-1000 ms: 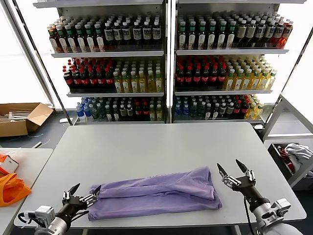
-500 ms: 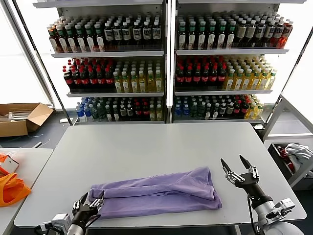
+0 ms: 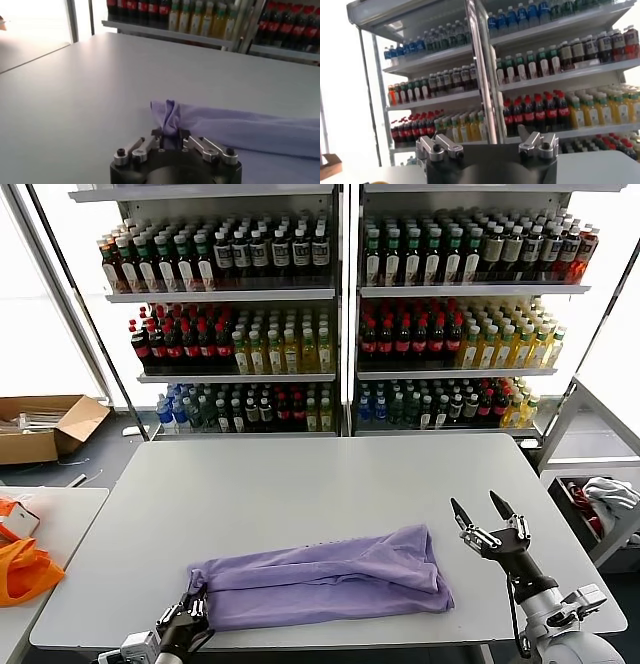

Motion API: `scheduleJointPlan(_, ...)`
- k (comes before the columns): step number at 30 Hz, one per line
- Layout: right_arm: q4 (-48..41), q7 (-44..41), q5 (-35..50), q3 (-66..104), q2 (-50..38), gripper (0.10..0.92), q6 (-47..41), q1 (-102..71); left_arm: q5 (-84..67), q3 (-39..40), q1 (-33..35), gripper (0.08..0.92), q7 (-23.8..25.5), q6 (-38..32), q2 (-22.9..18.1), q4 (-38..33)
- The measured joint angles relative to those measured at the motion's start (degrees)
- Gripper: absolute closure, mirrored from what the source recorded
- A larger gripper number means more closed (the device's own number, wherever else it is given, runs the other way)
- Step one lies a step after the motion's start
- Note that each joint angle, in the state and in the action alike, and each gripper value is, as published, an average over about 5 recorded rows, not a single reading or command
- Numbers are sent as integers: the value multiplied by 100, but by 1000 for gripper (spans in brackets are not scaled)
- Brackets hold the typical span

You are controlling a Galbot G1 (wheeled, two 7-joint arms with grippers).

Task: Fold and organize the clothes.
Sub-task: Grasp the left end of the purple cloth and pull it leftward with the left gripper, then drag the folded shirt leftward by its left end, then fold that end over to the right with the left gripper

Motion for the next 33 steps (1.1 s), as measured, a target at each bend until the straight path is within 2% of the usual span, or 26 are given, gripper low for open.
scheduleJointPlan(4,21,27,-4,-53,0,203,-43,69,8,2,-38,893,53,-75,19,33)
scheduleJointPlan(13,14,63,-42,-135,-22,203,-70,135,-213,-193,-196,905,397,-316,391,162)
scheduleJointPlan(33,124,118,-286,-350,13,203,-106,130,-1407,-1500,-1121,905,1133,-240,2305,1008)
